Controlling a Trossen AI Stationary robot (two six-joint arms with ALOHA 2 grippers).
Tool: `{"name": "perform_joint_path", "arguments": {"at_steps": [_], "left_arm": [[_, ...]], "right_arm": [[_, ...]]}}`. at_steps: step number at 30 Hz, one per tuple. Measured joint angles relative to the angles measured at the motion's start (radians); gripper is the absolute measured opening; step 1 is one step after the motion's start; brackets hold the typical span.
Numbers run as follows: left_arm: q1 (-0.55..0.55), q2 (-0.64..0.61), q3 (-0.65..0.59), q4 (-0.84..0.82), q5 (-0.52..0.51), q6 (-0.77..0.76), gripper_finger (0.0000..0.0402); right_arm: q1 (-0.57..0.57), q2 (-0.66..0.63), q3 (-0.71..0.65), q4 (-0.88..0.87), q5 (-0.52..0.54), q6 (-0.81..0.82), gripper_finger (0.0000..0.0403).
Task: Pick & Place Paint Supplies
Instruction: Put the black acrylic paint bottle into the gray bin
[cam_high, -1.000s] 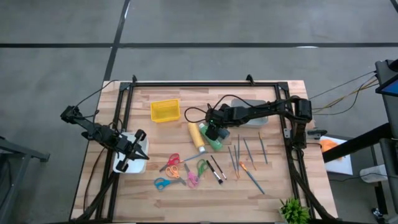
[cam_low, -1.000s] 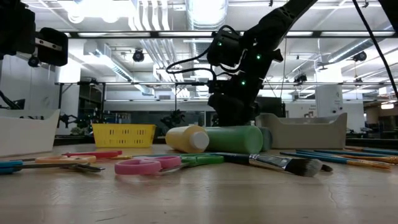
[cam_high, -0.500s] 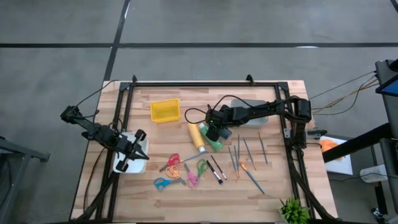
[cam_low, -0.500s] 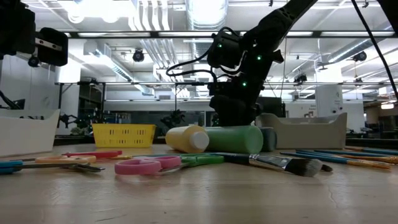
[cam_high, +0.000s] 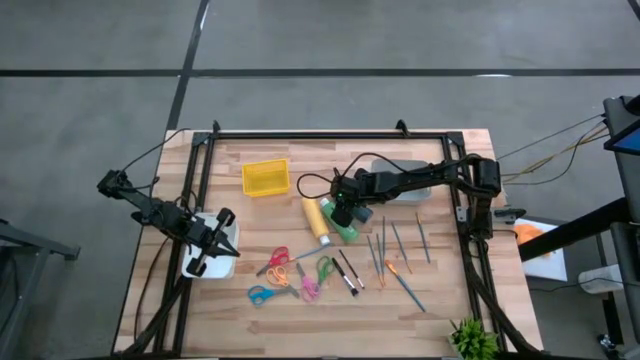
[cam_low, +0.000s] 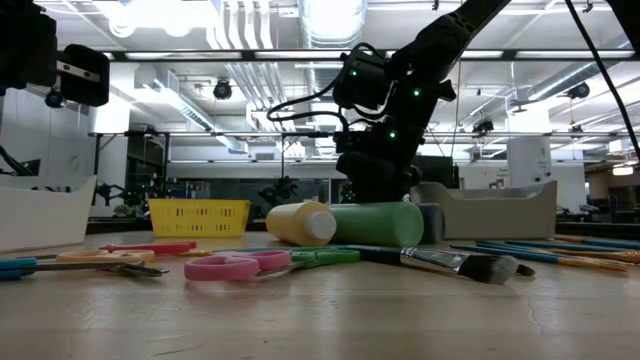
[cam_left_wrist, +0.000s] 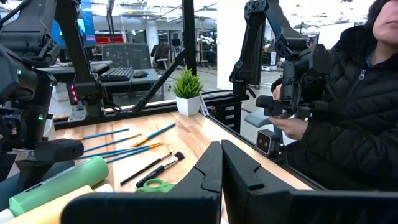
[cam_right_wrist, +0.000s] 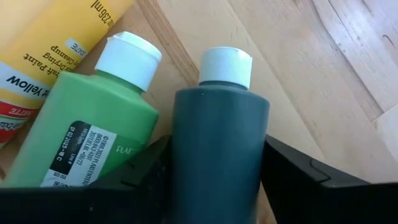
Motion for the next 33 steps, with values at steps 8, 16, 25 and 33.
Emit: {"name": "perform_joint_path", "arguments": {"at_steps": [8,16,25,33], "left_arm": [[0.0,0.0,0.0,0.0,0.0,0.0,0.0],[0.0,0.0,0.0,0.0,0.0,0.001,0.0],[0.0,0.0,0.0,0.0,0.0,0.004,0.0],[0.0,0.0,0.0,0.0,0.0,0.003,0.0]], "right_arm": [[0.0,0.0,0.0,0.002,0.0,0.002,0.0195],[0.0,-0.014,0.013,0.004,0.0,-0.012,0.0194],[0.0,-0.072,0.053,-0.008,0.007,-0.07,0.0193],[0.0,-0.236,0.079,-0.18,0.009,-0.191,0.0193]]}}
